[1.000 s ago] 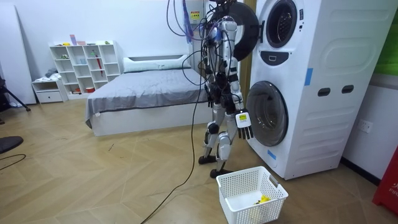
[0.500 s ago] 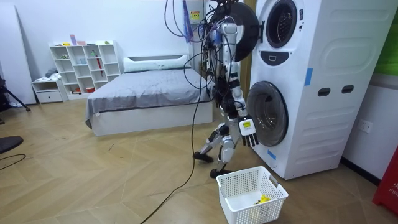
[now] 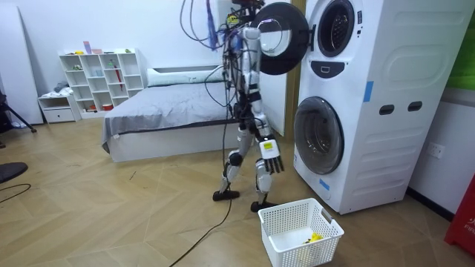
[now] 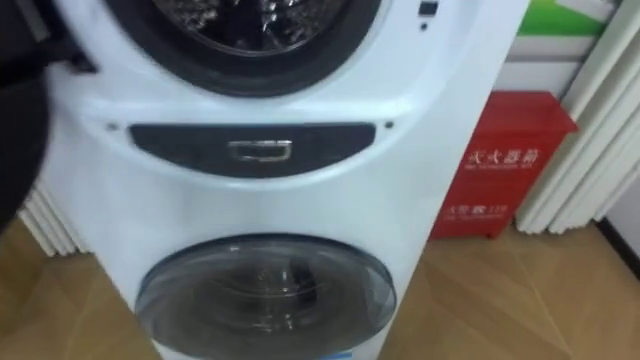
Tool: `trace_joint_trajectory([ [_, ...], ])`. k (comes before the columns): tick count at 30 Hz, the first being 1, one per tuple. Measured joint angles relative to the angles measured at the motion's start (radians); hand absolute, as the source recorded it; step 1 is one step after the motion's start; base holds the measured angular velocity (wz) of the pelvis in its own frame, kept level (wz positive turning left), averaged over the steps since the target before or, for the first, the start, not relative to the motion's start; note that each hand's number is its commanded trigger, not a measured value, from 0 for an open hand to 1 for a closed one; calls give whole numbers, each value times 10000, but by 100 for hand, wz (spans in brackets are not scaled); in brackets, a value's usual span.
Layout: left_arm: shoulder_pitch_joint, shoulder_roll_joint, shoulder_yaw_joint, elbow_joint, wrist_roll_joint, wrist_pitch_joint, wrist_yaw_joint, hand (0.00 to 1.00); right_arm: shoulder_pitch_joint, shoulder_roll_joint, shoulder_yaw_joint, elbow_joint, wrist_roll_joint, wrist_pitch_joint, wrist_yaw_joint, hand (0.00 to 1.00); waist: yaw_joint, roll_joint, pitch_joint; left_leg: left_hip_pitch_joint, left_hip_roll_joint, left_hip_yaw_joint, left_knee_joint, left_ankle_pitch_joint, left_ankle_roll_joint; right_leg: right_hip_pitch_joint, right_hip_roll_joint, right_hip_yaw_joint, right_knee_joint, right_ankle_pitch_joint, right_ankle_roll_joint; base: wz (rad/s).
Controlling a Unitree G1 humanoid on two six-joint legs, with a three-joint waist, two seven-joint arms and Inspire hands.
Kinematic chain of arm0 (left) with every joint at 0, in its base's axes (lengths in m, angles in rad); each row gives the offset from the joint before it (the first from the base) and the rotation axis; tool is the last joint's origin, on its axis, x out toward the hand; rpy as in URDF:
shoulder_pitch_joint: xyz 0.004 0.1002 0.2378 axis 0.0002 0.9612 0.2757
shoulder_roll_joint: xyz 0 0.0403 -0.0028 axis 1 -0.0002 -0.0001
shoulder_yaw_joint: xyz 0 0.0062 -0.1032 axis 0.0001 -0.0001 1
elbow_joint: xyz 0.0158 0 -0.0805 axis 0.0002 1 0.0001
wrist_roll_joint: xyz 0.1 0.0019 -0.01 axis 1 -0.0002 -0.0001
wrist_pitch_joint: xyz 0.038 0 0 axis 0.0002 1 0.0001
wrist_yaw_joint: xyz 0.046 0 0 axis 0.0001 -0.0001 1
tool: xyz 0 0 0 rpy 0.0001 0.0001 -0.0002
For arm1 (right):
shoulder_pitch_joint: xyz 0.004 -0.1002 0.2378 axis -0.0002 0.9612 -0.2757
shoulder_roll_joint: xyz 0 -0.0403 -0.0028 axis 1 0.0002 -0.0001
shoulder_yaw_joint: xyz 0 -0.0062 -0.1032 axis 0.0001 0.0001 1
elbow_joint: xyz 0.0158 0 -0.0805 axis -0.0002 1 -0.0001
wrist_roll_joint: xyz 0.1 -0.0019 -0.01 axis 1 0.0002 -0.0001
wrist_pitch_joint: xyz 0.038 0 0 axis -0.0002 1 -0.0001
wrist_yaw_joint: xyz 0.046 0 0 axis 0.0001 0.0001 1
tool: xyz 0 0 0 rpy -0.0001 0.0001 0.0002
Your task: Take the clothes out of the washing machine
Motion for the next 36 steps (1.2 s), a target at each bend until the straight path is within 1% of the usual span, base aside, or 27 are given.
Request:
trace_joint_trajectory([
  [1, 110, 36, 88, 100, -156, -2, 14, 0, 30, 2, -1, 7, 115, 121, 31, 0, 31, -89, -8, -162, -220, 177, 51, 179, 147, 7, -160, 247, -320, 475, 222, -3],
  [2, 112, 37, 201, 198, -232, -3, 14, 0, 12, -2, -4, 22, 177, 158, 34, 0, 47, -86, -4, -254, -285, 183, 86, 262, 212, 11, -235, 419, -463, 723, 444, 12],
  [3, 105, 38, 438, 359, -283, -8, 29, 0, 48, -2, -62, 49, 457, 198, 83, 0, -43, -44, -2, -434, -343, 120, 192, 423, 304, 36, -447, 613, -173, 678, 824, 40],
  [4, 99, 50, 502, 475, -343, -18, 98, 0, 211, -11, -128, 51, 782, 214, 102, 0, -93, -53, -3, -495, -333, 234, 154, 600, 321, 199, -696, 654, 724, -38, 985, 46],
  [5, 115, 60, 509, 491, -346, -21, 122, 0, 228, -31, -178, 63, 851, 229, 90, 0, -64, -3, -13, -499, -343, 237, 119, 674, 324, 343, -810, 710, 1126, -392, 1039, 26],
  [6, 224, 74, 569, 524, -355, -22, 154, 0, 232, -126, -172, 106, 884, 236, 78, 0, 42, 9, -10, -500, -342, 326, -15, 820, 318, 758, -1018, 755, 1710, -1019, 1093, -4],
  [7, 335, 83, 638, 527, -355, -23, 238, 0, 235, -203, -155, 153, 854, 236, 48, 0, 107, 27, 2, -505, -358, 376, -99, 938, 314, 1315, -1178, 780, 1904, -1448, 1255, -14],
  [8, 394, 97, 702, 534, -362, -24, 276, 0, 232, -197, -158, 196, 854, 236, 47, 0, 174, -34, 20, -505, -381, 417, -150, 974, 327, 1567, -1213, 834, 1888, -1602, 1312, -21],
  [9, 493, 157, 806, 551, -447, -24, 302, 0, 229, -133, -112, 208, 806, 242, 49, 0, 242, -146, 61, -513, -430, 501, -159, 1052, 235, 1999, -1196, 972, 1624, -1825, 1398, -23],
  [10, 613, 212, 865, 558, -495, -23, 311, 0, 226, -76, 49, 214, 760, 272, 80, 0, 305, -234, 47, -537, -519, 537, -134, 1054, 142, 2249, -1184, 972, 1057, -1918, 1391, -24],
  [11, 673, 204, 889, 577, -496, -28, 316, 0, 218, -69, 104, 225, 749, 287, 95, 0, 349, -306, 47, -557, -547, 567, -132, 1053, 138, 2327, -1177, 939, 805, -1939, 1391, -34],
  [12, 776, 195, 890, 645, -492, -38, 314, 0, 157, -71, 240, 253, 741, 300, 80, 0, 413, -316, 27, -581, -553, 732, -120, 1063, 82, 2480, -1148, 894, 281, -1959, 1345, -40],
  [13, 845, 180, 891, 797, -482, -34, 309, 0, 67, -77, 344, 317, 754, 291, 81, 0, 446, -300, 20, -591, -535, 818, -88, 1103, -25, 2598, -1085, 867, -119, -1935, 1140, -33],
  [14, 851, 184, 891, 863, -480, -32, 307, 0, 76, -76, 398, 327, 757, 279, 82, 0, 410, -309, 15, -589, -555, 820, -81, 1115, -50, 2625, -1043, 884, -244, -1936, 1128, -11],
  [15, 883, 206, 892, 931, -497, -10, 305, 0, 79, -73, 434, 349, 737, 285, 82, 0, 383, -297, 17, -588, -510, 857, -101, 1173, -52, 2596, -973, 894, -310, -1914, 1073, -7],
  [16, 918, 211, 895, 929, -497, 35, 292, 0, 41, -74, 430, 349, 693, 286, 84, 0, 444, -300, 21, -576, -451, 946, -149, 1207, -100, 2539, -912, 976, -306, -1905, 1027, -12],
  [19, 900, 201, 991, 924, -497, 183, 256, 0, -116, -79, 469, 407, 432, 291, 93, 0, 585, -350, 19, -593, -337, 1073, -174, 1221, -180, 2437, -804, 1008, -304, -1840, 913, -18],
  [22, 813, 185, 992, 924, -495, 250, 256, 0, -292, -114, 810, 574, 394, 273, 78, 0, 592, -389, 3, -554, -319, 1062, -339, 1251, -224, 2452, -760, 997, -358, -1828, 888, 0],
  [25, 781, 187, 991, 916, -567, 276, 282, 0, -331, -110, 844, 694, 378, 273, 87, 0, 587, -417, -13, -485, -320, 1027, -398, 1254, -226, 2607, -745, 984, -483, -1832, 896, 3],
  [27, 752, 183, 992, 915, -678, 321, 297, 0, -341, -105, 852, 691, 321, 273, 123, 0, 592, -424, -7, -513, -322, 1011, -398, 1254, -225, 2604, -749, 960, -487, -1836, 901, 3],
  [29, 710, 189, 1016, 911, -1009, 383, 325, 0, -336, -94, 861, 690, 319, 276, 157, 0, 582, -439, -14, -544, -327, 907, -394, 1254, -224, 2617, -762, 870, -490, -1840, 908, 11],
  [30, 648, 195, 1061, 910, -1358, 397, 366, 0, -336, -90, 848, 690, 329, 289, 203, 0, 588, -467, -7, -569, -332, 844, -397, 1253, -224, 2621, -766, 825, -501, -1845, 916, 12],
  [32, 645, 183, 1371, 912, -2023, 359, 486, 0, -331, -86, 825, 666, 325, 290, 214, 0, 589, -486, 4, -584, -348, 799, -423, 1252, -223, 2695, -779, 721, -625, -1846, 918, 13],
  [33, 650, 183, 1576, 900, -2527, 344, 513, 0, -314, -88, 787, 649, 300, 292, 215, 0, 591, -508, 34, -550, -346, 786, -455, 1249, -221, 2729, -779, 691, -655, -1847, 919, 8],
  [34, 640, 187, 1845, 853, -3012, 346, 513, 0, -315, -93, 676, 637, 307, 295, 224, 0, 616, -487, 41, -502, -337, 779, -518, 1247, -224, 2746, -759, 712, -658, -1847, 919, 3],
  [35, 639, 193, 1998, 834, -3233, 343, 510, 0, -318, -93, 560, 621, 301, 295, 229, 0, 627, -473, 38, -486, -336, 779, -542, 1245, -225, 2750, -753, 721, -657, -1847, 919, 0],
  [36, 639, 216, 2429, 834, -3605, 344, 517, 0, -327, -102, 256, 581, 237, 293, 238, 0, 681, -417, 36, -479, -338, 771, -554, 1242, -226, 2754, -750, 723, -654, -1847, 919, 0],
])
